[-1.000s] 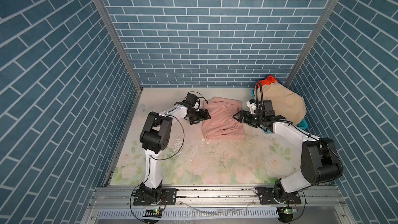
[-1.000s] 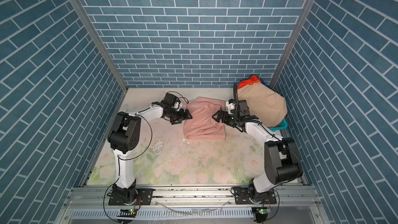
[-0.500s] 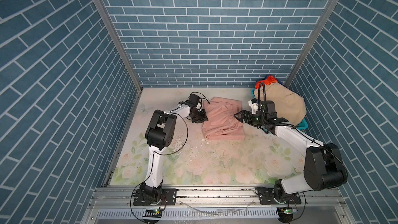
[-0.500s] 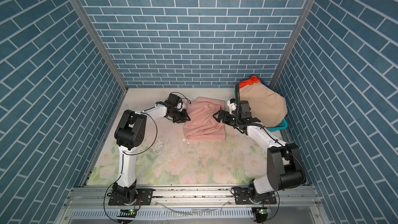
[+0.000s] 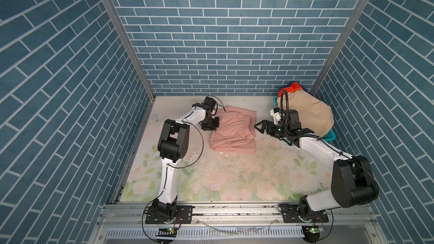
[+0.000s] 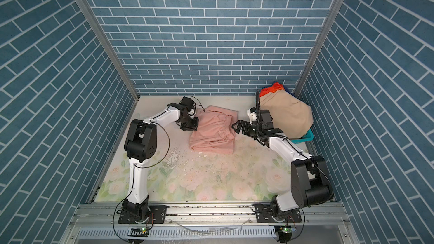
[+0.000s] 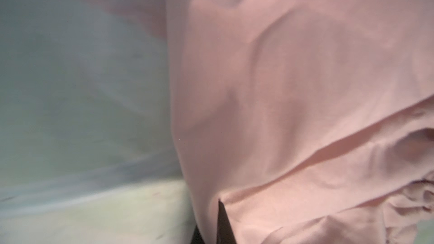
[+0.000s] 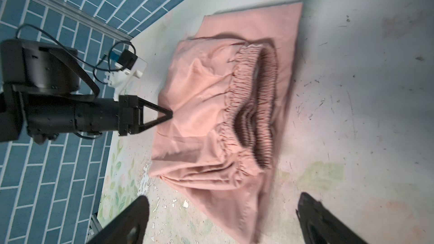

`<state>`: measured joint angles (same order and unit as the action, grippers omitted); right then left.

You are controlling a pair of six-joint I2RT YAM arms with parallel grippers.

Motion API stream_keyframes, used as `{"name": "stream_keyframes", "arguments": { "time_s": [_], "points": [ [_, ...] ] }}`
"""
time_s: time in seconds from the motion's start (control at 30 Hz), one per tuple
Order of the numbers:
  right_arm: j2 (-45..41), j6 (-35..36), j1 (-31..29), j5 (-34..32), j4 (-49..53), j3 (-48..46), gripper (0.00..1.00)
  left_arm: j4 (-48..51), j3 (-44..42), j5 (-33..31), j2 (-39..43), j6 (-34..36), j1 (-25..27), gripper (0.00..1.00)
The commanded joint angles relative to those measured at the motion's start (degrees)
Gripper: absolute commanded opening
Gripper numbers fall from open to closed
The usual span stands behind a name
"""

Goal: Fold and stack the shorts

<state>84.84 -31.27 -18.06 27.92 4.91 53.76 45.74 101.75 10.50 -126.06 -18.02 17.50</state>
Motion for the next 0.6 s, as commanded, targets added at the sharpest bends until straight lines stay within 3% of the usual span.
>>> {"name": "stream_keyframes", "arguments": {
  "time_s": [0.0,0.13,0.37,0.57],
  "points": [
    [2.8,0.1,-3.8,-2.1,0.2,4.3,0.99,12.4,5.5,-18.0,0.1,6.9,-6.8,0.00],
    [9.1,1.1,-9.9,-4.2,1.8,12.3,0.99,14.8,11.9,-25.6,-2.8,9.4,-14.0,0.00],
    [21.2,2.1,-16.5,-4.9,3.1,27.0,0.99,18.9,29.1,-28.3,-11.4,11.1,-22.4,0.00],
    [27.0,2.5,-18.4,-3.3,4.4,34.6,0.99,16.7,33.2,-27.5,-14.5,10.5,-28.5,0.00]
  ]
}}
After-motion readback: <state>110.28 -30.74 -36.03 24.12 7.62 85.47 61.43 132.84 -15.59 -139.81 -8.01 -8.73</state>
